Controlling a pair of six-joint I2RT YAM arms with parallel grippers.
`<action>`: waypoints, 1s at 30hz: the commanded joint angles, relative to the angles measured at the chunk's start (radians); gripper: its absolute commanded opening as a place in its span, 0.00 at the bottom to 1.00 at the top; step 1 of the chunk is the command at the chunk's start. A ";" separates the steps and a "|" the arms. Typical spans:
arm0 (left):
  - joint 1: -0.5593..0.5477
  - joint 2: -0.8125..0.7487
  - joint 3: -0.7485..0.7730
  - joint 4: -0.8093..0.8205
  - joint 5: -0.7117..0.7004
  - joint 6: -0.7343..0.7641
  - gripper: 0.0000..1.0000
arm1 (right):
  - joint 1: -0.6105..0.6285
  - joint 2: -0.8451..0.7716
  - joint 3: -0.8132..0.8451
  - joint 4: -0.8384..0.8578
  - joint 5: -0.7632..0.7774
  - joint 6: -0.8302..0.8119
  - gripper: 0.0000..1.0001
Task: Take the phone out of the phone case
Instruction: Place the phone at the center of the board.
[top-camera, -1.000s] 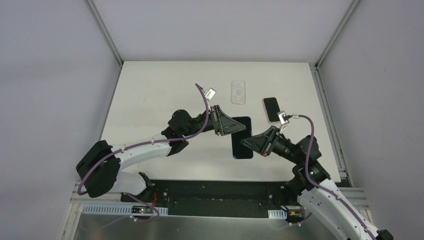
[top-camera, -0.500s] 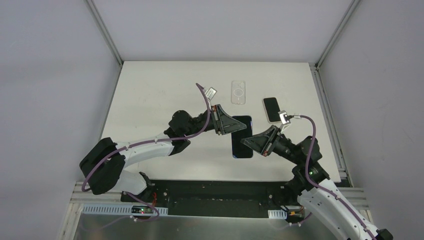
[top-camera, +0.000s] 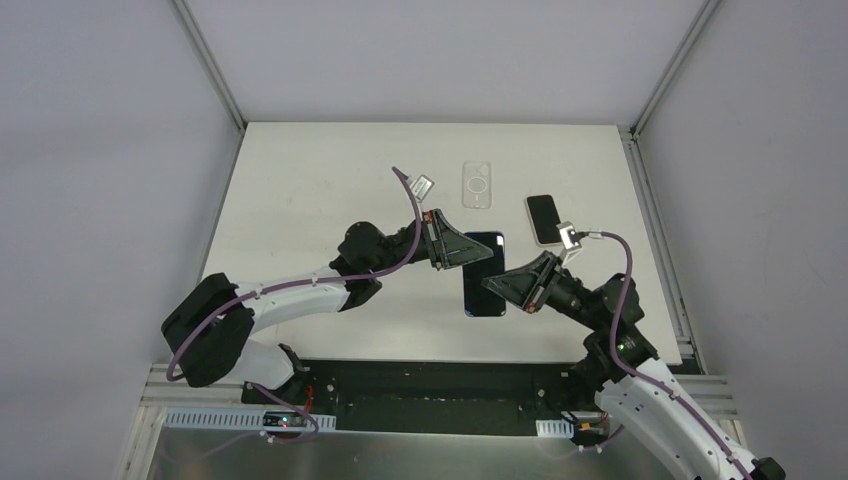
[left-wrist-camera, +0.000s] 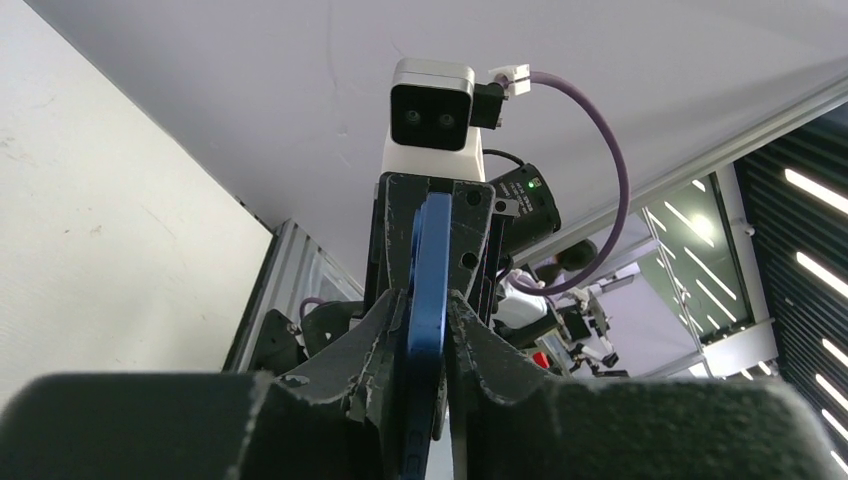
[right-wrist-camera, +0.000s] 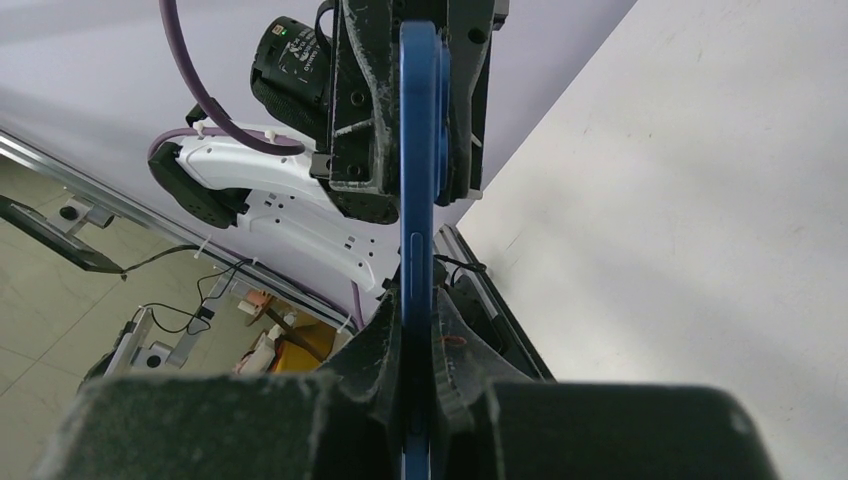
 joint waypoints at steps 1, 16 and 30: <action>0.005 -0.007 0.001 0.096 0.026 -0.014 0.14 | 0.001 -0.011 0.005 0.087 0.030 0.005 0.00; 0.109 -0.008 -0.047 0.097 0.036 -0.080 0.00 | 0.001 -0.036 0.166 -0.414 0.202 -0.078 1.00; 0.531 -0.094 0.113 -1.042 -0.016 0.362 0.00 | -0.001 -0.097 0.117 -0.576 0.478 -0.011 1.00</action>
